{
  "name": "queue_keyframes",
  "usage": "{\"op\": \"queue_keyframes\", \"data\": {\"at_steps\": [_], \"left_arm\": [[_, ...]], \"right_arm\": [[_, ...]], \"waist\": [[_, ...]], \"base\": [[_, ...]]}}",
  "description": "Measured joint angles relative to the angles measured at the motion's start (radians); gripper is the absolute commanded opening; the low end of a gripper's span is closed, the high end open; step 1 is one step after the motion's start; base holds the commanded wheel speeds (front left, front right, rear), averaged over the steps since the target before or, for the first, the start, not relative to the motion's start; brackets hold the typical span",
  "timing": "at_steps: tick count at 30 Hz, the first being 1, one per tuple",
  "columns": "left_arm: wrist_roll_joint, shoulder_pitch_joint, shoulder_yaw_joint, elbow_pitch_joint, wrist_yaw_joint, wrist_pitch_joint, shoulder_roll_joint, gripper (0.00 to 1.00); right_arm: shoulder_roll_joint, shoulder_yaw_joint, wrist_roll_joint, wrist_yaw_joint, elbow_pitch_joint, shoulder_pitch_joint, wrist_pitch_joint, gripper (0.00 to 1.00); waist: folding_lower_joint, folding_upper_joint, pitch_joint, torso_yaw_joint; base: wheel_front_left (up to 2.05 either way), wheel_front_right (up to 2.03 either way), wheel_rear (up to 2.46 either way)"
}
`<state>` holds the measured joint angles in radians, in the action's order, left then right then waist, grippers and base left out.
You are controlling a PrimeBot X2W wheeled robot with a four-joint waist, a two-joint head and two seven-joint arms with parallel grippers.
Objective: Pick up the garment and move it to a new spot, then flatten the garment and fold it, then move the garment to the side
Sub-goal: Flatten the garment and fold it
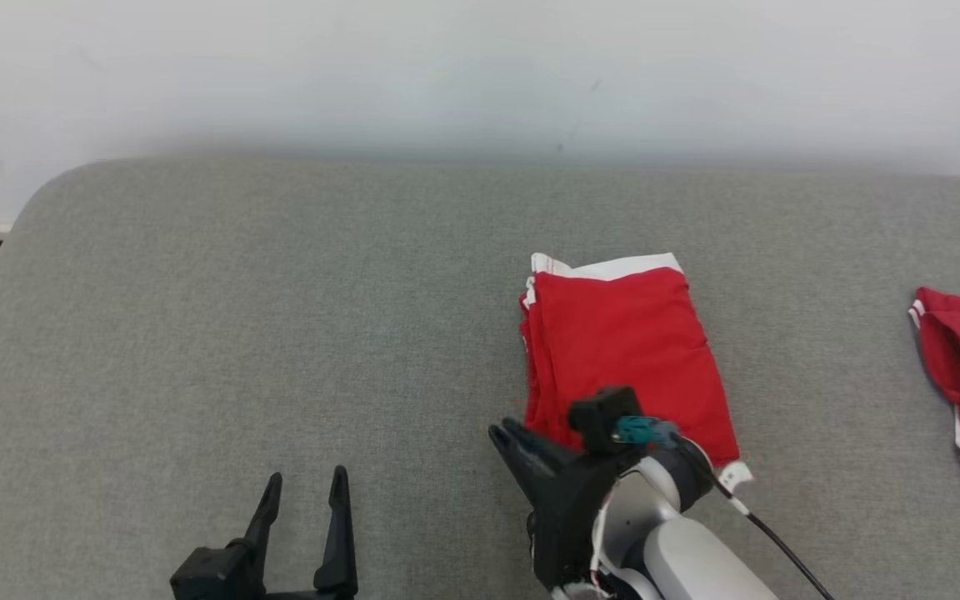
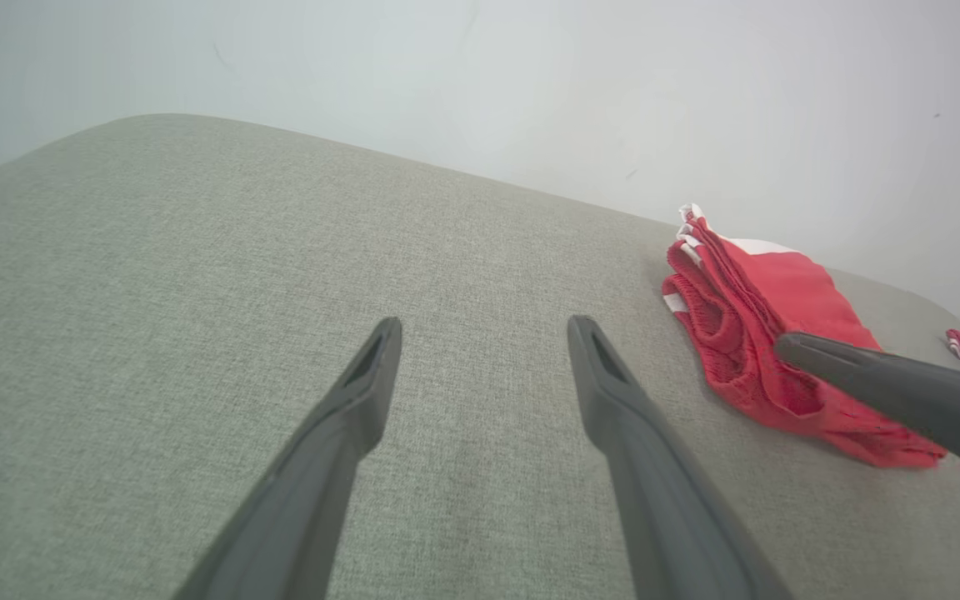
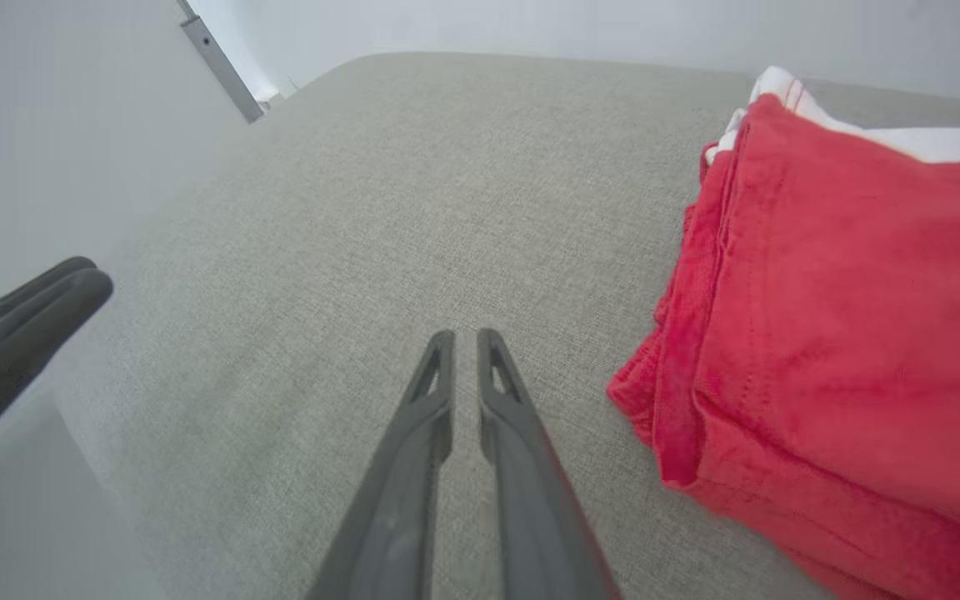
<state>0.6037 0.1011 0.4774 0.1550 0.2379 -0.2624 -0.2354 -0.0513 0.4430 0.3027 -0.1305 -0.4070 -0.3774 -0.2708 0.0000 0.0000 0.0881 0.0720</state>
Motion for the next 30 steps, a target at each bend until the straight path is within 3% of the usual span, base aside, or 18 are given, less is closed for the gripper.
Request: {"op": "queue_keyframes", "data": {"at_steps": [1, 2, 16, 24, 30], "left_arm": [[-0.001, -0.004, -0.005, -0.002, 0.000, 0.000, 0.000, 1.00], [-0.003, -0.008, -0.011, -0.005, 0.001, 0.000, -0.001, 1.00], [-0.096, -0.083, -0.137, -0.067, -0.010, 0.000, 0.025, 1.00], [-0.170, -0.126, -0.228, -0.076, -0.057, 0.000, 0.059, 1.00], [-0.241, -0.164, -0.331, -0.083, -0.119, 0.000, 0.079, 1.00]], "right_arm": [[0.000, -0.007, 0.003, 0.000, 0.023, 0.011, 0.009, 0.79], [0.000, -0.020, 0.004, 0.000, 0.047, 0.023, 0.017, 1.00], [0.001, -0.325, -0.035, 0.000, 0.305, 0.269, 0.229, 1.00], [0.000, -0.442, -0.072, 0.000, 0.260, 0.346, 0.329, 1.00], [0.000, -0.483, -0.130, 0.000, 0.234, 0.359, 0.368, 1.00]], "waist": [[0.0000, 0.0000, -0.004, -0.005], [0.0000, 0.0000, -0.007, -0.010], [0.0000, 0.0000, -0.056, -0.086], [-0.0001, -0.0001, -0.086, -0.111], [0.0000, 0.0000, -0.102, -0.117]], "base": [[0.00, 0.00, 0.00], [0.00, 0.00, 0.00], [0.00, 0.00, 0.00], [0.00, 0.00, 0.00], [0.00, 0.00, 0.00]]}}
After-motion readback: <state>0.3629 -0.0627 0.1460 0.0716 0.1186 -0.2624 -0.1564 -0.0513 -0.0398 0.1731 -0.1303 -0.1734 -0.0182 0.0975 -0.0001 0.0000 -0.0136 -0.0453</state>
